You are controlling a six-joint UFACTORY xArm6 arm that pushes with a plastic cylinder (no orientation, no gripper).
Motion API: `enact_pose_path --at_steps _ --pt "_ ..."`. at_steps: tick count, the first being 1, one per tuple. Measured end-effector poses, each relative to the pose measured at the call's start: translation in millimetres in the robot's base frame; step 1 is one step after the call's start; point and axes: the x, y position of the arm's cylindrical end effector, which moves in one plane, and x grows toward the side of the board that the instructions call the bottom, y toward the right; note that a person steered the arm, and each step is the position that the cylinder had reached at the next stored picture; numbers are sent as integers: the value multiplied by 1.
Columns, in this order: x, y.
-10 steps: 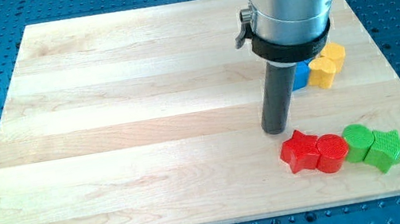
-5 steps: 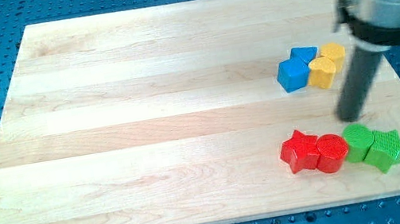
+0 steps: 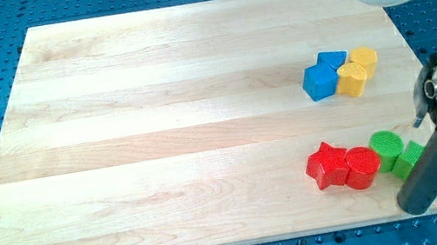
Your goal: Slide the green star to the top right side of the green circle
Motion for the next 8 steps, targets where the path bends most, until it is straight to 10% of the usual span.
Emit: enact_pose_path --at_steps 8 --pt "-38 18"
